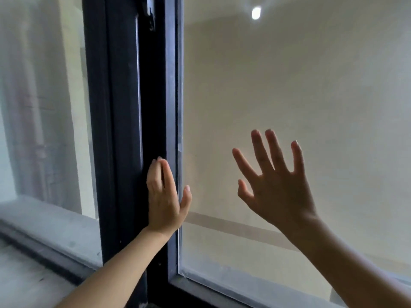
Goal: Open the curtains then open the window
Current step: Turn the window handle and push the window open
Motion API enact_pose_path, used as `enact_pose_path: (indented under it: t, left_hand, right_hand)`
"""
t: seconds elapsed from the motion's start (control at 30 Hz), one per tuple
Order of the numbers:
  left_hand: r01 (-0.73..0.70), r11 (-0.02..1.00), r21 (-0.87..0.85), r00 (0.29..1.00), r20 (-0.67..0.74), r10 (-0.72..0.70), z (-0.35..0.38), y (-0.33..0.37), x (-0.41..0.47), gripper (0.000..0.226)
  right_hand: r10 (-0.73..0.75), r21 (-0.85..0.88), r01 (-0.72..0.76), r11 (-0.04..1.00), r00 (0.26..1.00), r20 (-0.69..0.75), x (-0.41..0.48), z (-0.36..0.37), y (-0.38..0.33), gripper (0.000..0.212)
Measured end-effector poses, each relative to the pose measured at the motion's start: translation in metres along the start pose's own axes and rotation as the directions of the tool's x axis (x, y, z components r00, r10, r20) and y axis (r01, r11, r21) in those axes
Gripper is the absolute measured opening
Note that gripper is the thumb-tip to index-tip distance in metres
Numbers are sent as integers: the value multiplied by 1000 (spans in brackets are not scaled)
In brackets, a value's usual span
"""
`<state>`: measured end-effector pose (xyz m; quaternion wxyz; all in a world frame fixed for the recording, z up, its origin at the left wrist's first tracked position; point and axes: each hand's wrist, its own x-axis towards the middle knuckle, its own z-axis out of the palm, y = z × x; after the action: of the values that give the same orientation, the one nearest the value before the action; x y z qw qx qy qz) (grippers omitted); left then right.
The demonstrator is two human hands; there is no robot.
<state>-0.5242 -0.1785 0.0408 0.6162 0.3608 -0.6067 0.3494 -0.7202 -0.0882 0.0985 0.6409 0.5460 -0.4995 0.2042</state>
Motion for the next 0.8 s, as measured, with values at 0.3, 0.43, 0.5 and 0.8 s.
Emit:
enact_pose_path:
  t: [0.3,0.43,0.5,0.8]
  left_hand:
    - [28,998,52,992,119,-34,26,-3,-2,62]
    - [-4,1000,23,998,65,2,27,-3,-1,61]
    - [-15,999,-44,999,42,17,27,-6,-5,60]
    - [54,997,-56,992,118,-47,105,4,-5,64]
  right_hand:
    - [15,-51,-11,999,996,85,-1,11,-1,55]
    - [12,-81,-7,997,999,52,-1,10,2,55]
    - [19,-73,-16,997,999,36,-4,10,-1,55]
    - [12,-121,0,993,995,97,-3,44,7,52]
